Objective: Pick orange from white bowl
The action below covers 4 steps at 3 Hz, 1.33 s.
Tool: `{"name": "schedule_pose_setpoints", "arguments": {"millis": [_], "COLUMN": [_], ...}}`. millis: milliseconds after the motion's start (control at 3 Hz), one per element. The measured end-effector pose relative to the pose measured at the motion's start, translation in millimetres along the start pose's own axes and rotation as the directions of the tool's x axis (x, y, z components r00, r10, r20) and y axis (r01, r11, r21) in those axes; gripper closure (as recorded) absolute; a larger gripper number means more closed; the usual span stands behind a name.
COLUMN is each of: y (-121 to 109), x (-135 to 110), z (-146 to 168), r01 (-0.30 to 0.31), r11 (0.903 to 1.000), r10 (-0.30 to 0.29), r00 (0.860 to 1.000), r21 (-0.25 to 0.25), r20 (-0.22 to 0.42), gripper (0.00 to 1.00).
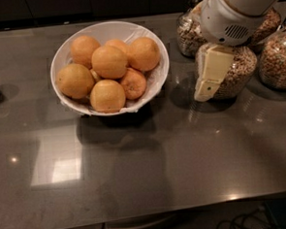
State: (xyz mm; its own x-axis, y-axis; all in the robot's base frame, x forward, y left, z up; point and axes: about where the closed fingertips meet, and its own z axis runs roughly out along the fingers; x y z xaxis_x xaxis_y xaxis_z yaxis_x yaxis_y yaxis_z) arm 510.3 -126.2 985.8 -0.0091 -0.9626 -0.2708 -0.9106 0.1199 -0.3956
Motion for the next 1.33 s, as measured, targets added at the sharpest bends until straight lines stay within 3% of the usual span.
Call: {"name": "schedule_pose_setpoints", "arguments": {"millis": [333,1000,1333], "y": [-9,-51,-63], "x": [-1,-30,-47], "z": [5,38,45], "r01": [-0.003,0.058,0.087], "r11": [0.9993,0.9964,0.9943], "r10": [0.002,-0.066,-0.097], "r00": [1.000,0.988,0.976], "r21": [0.036,0.062,0.062], "r20": [0.016,0.138,0.192], "gripper": [0.00,0.00,0.12]}}
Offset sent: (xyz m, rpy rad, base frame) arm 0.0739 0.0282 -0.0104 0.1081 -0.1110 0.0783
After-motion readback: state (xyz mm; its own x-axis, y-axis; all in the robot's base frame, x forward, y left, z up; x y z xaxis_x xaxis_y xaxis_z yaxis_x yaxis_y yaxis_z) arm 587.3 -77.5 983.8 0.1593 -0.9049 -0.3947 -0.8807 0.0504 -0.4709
